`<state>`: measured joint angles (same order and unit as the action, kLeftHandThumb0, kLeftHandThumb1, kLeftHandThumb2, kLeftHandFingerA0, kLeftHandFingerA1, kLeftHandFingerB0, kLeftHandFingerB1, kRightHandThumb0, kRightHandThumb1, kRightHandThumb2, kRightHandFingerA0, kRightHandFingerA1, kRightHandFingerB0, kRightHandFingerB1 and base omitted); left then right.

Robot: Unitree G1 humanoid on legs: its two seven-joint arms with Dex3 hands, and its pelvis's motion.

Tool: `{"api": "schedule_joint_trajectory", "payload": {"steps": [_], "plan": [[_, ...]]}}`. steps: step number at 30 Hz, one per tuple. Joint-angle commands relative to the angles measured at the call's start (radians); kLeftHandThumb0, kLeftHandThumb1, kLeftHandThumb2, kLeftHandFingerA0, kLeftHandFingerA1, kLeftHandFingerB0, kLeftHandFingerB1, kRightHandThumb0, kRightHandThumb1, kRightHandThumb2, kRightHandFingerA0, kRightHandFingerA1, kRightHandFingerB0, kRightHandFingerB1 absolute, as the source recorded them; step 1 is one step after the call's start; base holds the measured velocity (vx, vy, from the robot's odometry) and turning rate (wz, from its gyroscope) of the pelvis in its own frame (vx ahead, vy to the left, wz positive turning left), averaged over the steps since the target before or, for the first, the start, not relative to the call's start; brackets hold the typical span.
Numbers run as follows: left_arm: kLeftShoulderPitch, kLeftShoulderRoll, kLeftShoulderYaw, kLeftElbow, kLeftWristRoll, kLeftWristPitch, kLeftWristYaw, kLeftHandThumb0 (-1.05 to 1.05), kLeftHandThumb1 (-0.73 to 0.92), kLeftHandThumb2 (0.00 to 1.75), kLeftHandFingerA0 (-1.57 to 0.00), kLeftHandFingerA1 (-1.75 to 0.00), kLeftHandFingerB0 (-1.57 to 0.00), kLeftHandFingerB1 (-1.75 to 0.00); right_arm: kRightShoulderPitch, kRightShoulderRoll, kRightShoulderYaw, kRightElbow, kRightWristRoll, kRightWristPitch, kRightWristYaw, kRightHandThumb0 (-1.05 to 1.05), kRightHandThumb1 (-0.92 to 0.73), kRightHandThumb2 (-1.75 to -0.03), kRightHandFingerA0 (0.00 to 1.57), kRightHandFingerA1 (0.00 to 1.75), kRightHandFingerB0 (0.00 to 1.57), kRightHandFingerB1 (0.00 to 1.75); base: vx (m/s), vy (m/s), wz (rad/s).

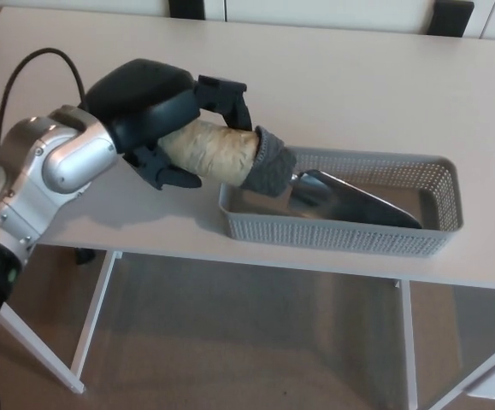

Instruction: The robot walks towards a desk on which a shovel is kept on the left hand side and a container is kept on the right hand side. The robot picks up the shovel using its left hand and places it in the container.

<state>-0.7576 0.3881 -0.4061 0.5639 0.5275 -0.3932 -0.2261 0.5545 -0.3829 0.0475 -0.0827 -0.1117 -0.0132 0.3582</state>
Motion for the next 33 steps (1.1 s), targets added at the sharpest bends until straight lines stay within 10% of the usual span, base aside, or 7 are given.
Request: {"api": "schedule_joint_trajectory", "payload": {"steps": [1,4,7,10,12,30,33], "plan": [[-0.006,-0.018,-0.006,-0.014,0.003,0.064,-0.057,-0.15,0.85,0.69,-0.68,-1.66,-0.62,-1.32,0.004,-0.015,0.001,-0.001,-0.005,-0.013,0.002,-0.41,-0.61,-0.58,0.75,0.50,0.61,0.45,0.00,0.000,0.00],[0.003,-0.028,-0.011,-0.043,0.012,0.086,-0.065,-0.18,0.87,0.66,-0.74,-1.68,-0.62,-1.29,0.005,-0.019,0.002,-0.013,-0.010,0.001,0.001,-0.38,-0.49,-0.90,0.69,0.68,0.50,0.59,0.00,0.000,0.00],[0.007,-0.051,-0.014,-0.049,0.011,0.129,-0.079,-0.24,0.77,0.63,-0.88,-1.14,-0.67,-0.43,0.000,-0.027,0.002,-0.016,-0.013,-0.007,0.004,-0.39,-0.49,-0.91,0.69,0.68,0.49,0.58,0.00,0.000,0.00],[-0.004,-0.045,-0.047,-0.079,0.036,0.206,-0.179,-0.30,0.44,0.97,-0.06,-0.50,-0.06,-0.50,-0.011,-0.026,0.005,0.000,-0.011,-0.025,0.002,-0.40,-0.49,-0.90,0.69,0.68,0.49,0.59,0.00,0.000,0.00],[-0.001,-0.046,-0.077,-0.119,0.067,0.283,-0.237,-0.84,0.51,0.86,0.00,0.00,0.00,-0.10,-0.013,-0.024,0.004,0.000,-0.004,-0.012,0.005,-0.39,-0.49,-0.90,0.69,0.68,0.49,0.59,0.00,0.000,0.00],[-0.003,0.007,-0.007,-0.288,0.024,0.381,-0.325,-0.94,0.67,0.62,0.00,0.00,0.00,0.00,-0.025,-0.044,0.005,0.002,-0.020,-0.026,0.006,-0.39,-0.50,-0.91,0.68,0.67,0.48,0.58,0.00,0.000,0.00],[-0.013,0.044,0.118,-0.422,-0.069,0.362,-0.336,-0.95,0.56,0.97,0.00,0.00,0.00,-0.02,-0.029,-0.042,0.002,0.016,-0.011,-0.040,0.006,-0.43,-0.61,-0.59,0.74,0.49,0.59,0.44,0.00,0.000,0.00]]}}
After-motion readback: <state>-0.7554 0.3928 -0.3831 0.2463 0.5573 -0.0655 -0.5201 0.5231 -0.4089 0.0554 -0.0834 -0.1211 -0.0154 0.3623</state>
